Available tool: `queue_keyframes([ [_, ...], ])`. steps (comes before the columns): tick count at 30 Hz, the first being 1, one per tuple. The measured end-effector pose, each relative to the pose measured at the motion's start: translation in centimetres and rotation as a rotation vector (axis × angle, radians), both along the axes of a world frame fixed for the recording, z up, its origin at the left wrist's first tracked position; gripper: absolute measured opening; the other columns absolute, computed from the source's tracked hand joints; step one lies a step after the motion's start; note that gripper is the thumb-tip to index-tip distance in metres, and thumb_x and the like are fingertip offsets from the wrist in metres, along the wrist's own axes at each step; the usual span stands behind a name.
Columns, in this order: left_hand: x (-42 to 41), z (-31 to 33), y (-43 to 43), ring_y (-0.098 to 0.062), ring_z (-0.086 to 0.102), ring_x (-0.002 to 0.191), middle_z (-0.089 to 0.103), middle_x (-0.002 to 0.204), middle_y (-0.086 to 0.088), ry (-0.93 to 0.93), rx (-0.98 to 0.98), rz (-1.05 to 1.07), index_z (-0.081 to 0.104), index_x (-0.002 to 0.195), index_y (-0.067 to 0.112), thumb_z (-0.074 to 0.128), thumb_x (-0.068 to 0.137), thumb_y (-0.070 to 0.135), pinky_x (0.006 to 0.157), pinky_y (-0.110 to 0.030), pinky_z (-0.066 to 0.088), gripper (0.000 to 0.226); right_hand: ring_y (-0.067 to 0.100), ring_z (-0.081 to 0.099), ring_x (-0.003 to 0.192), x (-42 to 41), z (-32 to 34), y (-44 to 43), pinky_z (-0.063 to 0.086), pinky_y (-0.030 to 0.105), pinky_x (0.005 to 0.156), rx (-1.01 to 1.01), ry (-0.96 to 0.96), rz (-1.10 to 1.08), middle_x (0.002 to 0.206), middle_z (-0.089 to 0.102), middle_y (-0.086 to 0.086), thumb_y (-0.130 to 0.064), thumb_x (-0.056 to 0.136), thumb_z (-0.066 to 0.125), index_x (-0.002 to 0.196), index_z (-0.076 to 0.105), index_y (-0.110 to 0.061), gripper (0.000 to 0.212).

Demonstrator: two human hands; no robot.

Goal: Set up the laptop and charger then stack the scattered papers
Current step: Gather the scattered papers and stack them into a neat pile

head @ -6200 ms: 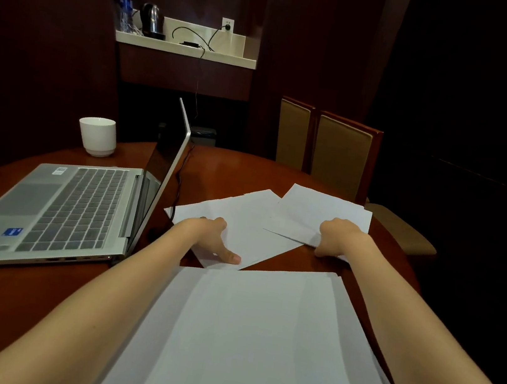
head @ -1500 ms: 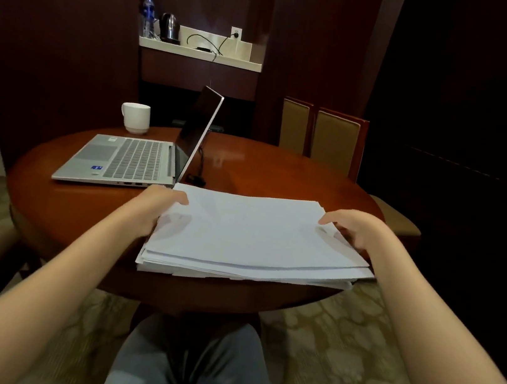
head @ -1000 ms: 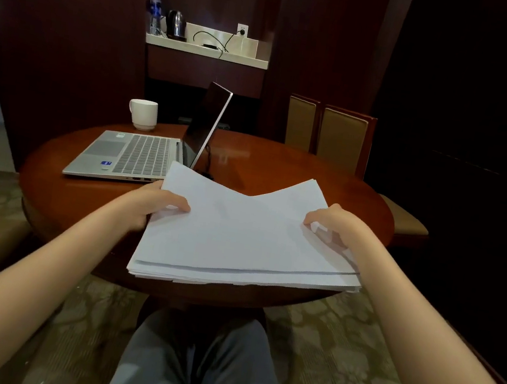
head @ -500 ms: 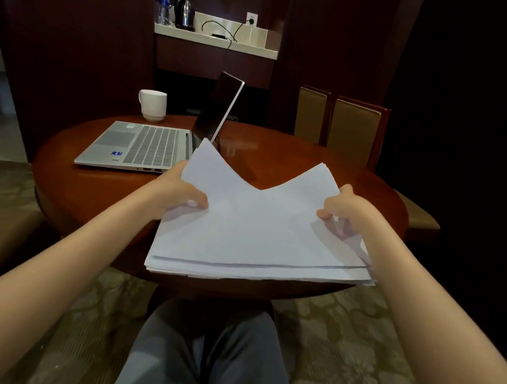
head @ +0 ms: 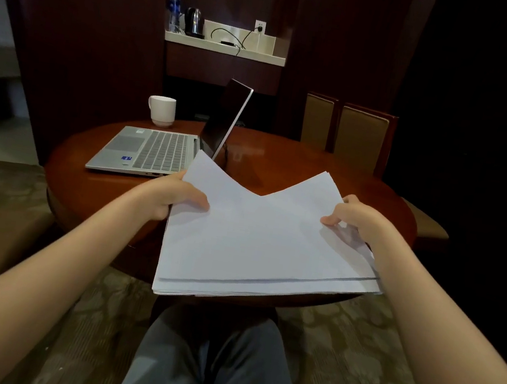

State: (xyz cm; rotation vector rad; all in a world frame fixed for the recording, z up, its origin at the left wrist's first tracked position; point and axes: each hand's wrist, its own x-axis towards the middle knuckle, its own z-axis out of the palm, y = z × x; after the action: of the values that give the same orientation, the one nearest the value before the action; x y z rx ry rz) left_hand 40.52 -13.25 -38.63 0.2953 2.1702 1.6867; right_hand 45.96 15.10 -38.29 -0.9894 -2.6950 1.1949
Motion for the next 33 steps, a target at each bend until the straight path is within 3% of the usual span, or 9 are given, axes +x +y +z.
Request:
queue_keyframes([
  [2, 0.0, -0.3, -0.1, -0.020, 0.060, 0.073, 0.062, 0.088, -0.005, -0.025, 0.046, 0.000, 0.050, 0.103, 0.016, 0.054, 0.083, -0.015, 0.047, -0.026, 0.053, 0.037, 0.036, 0.042, 0.115, 0.0, -0.3, 0.4, 0.045, 0.035, 0.084, -0.043, 0.032, 0.001, 0.147, 0.028, 0.014, -0.009, 0.087, 0.064, 0.146, 0.020, -0.015, 0.074],
  [5, -0.3, -0.8, -0.1, -0.026, 0.062, 0.081, 0.063, 0.098, -0.009, -0.045, 0.155, 0.041, 0.051, 0.111, 0.015, 0.053, 0.081, -0.019, 0.059, -0.034, 0.052, 0.046, 0.038, 0.031, 0.132, -0.1, -0.6, 0.8, 0.037, 0.044, 0.105, -0.130, 0.095, -0.002, 0.149, 0.027, 0.014, -0.008, 0.084, 0.067, 0.145, 0.026, -0.011, 0.074],
  [8, -1.0, -0.7, 0.0, -0.033, 0.060, 0.099, 0.061, 0.117, -0.012, 0.001, 0.229, 0.099, 0.052, 0.121, 0.015, 0.057, 0.076, -0.020, 0.072, -0.039, 0.052, 0.057, 0.037, 0.033, 0.132, 0.0, -0.8, 1.1, 0.035, 0.044, 0.106, -0.198, 0.180, -0.037, 0.146, 0.032, 0.014, -0.003, 0.083, 0.067, 0.142, 0.031, -0.009, 0.069],
  [14, -1.4, 1.5, 0.5, -0.028, 0.054, 0.104, 0.057, 0.115, -0.006, 0.165, 0.301, 0.233, 0.049, 0.130, 0.014, 0.063, 0.073, -0.018, 0.083, -0.040, 0.048, 0.067, 0.037, 0.019, 0.142, 0.8, -0.5, 1.7, 0.025, 0.046, 0.114, -0.550, 0.260, -0.092, 0.155, 0.016, 0.014, -0.006, 0.080, 0.070, 0.148, 0.018, -0.008, 0.087],
  [18, -2.0, 3.2, 0.7, -0.028, 0.053, 0.113, 0.055, 0.113, -0.003, 0.325, 0.379, 0.283, 0.049, 0.120, 0.020, 0.065, 0.071, -0.018, 0.085, -0.039, 0.051, 0.065, 0.030, 0.056, 0.111, 0.5, 1.4, 1.4, 0.049, 0.043, 0.091, -0.616, 0.500, -0.112, 0.124, 0.056, 0.012, -0.005, 0.076, 0.072, 0.137, 0.042, -0.007, 0.068],
  [21, -2.5, 5.8, 0.6, -0.018, 0.057, 0.098, 0.055, 0.109, 0.000, 0.479, 0.484, 0.260, 0.038, 0.134, 0.021, 0.068, 0.067, -0.018, 0.069, -0.028, 0.052, 0.083, 0.024, 0.062, 0.092, 0.4, 3.2, 1.4, 0.054, 0.035, 0.069, -0.664, 0.882, -0.146, 0.105, 0.060, 0.006, 0.007, 0.072, 0.071, 0.123, 0.046, -0.012, 0.060],
  [24, -3.0, 7.9, 0.5, -0.011, 0.058, 0.095, 0.055, 0.106, 0.005, 0.572, 0.546, 0.171, 0.036, 0.134, 0.027, 0.070, 0.068, -0.014, 0.072, -0.030, 0.056, 0.086, 0.018, 0.063, 0.087, 0.7, 4.9, 0.8, 0.054, 0.033, 0.070, -0.668, 1.162, -0.008, 0.098, 0.061, 0.001, 0.011, 0.073, 0.068, 0.117, 0.040, -0.016, 0.059],
  [29, -4.1, 6.7, -0.2, -0.013, 0.063, 0.091, 0.061, 0.106, 0.000, 0.555, 0.546, 0.022, 0.048, 0.116, 0.028, 0.081, 0.060, 0.006, 0.066, -0.023, 0.058, 0.069, 0.016, 0.067, 0.085, 0.6, 3.8, 1.4, 0.057, 0.025, 0.063, -0.587, 1.088, 0.127, 0.103, 0.066, 0.003, 0.005, 0.074, 0.069, 0.122, 0.046, -0.012, 0.056],
  [33, -4.4, 3.1, 0.4, -0.015, 0.061, 0.097, 0.061, 0.105, 0.006, 0.495, 0.528, 0.123, 0.049, 0.110, 0.027, 0.068, 0.077, 0.007, 0.071, -0.025, 0.057, 0.043, 0.022, 0.068, 0.090, 0.3, 0.7, 1.4, 0.058, 0.029, 0.070, -0.525, 0.986, 0.190, 0.106, 0.066, 0.006, -0.001, 0.079, 0.067, 0.119, 0.055, -0.006, 0.041],
])
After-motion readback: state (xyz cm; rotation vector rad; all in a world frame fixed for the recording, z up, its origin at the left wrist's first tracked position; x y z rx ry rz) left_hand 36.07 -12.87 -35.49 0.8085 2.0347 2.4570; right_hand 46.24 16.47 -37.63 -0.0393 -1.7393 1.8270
